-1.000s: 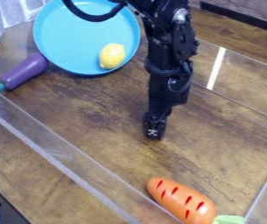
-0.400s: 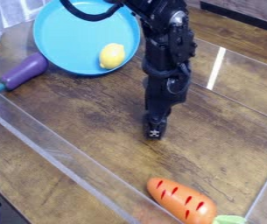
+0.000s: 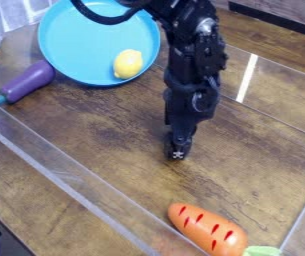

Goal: Remove the purple eggplant from the blue tray and put it on the table

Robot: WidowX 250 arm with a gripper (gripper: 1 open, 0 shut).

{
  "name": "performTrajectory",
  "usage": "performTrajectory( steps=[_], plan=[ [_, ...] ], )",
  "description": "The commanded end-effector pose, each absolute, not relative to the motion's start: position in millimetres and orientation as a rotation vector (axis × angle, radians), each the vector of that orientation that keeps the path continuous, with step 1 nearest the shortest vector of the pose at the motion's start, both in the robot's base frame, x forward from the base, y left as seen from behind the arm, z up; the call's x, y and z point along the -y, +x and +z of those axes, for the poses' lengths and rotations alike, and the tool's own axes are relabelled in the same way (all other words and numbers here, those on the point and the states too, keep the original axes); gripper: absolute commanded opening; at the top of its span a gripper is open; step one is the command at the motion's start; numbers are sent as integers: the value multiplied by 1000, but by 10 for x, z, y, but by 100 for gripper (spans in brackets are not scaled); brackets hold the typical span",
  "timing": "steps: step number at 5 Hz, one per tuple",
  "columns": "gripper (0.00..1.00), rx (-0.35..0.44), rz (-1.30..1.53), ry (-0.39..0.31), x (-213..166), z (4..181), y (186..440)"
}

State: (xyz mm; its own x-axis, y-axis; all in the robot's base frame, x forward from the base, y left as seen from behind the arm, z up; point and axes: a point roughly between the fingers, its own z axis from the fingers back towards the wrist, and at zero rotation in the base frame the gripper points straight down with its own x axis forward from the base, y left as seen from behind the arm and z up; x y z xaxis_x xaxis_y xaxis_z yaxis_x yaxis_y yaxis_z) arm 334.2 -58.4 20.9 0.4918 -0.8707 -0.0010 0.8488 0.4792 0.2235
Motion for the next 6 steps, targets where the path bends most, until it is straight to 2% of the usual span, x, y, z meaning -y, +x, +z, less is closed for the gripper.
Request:
performTrajectory(
  steps=[1, 3, 6],
  plan=[
    [100, 124, -1075, 200, 760, 214, 3274],
    [100, 158, -1120, 200, 814, 157, 3330],
    [100, 204, -1138, 210, 1188, 206, 3318]
  ],
)
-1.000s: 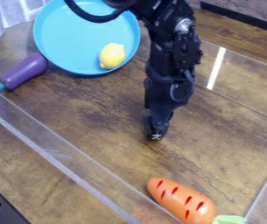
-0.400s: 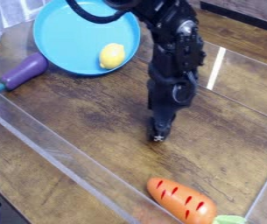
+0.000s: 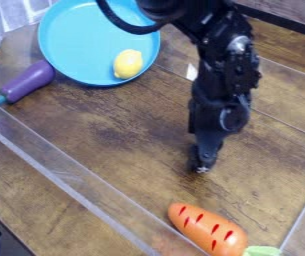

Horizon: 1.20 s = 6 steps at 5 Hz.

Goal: Remove the purple eggplant from the blue tray and put it on the table

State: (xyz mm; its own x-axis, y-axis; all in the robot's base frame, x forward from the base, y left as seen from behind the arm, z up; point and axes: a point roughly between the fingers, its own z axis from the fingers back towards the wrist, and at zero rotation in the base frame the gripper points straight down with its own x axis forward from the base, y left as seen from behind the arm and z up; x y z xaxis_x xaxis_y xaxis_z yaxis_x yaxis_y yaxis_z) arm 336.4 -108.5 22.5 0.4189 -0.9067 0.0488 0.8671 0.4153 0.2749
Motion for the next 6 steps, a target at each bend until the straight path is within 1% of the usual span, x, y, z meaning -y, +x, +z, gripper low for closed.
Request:
performTrajectory(
  steps=[1, 2, 4, 5, 6],
  plan=[
    [0, 203, -1173, 212, 1145, 167, 3364],
    [0, 194, -1205, 215, 1080, 147, 3415],
    [0, 149, -1133, 226, 747, 152, 3429],
    [0, 134, -1149, 229, 705, 160, 3447],
    [100, 120, -1166, 230, 666, 163, 3466]
  ],
)
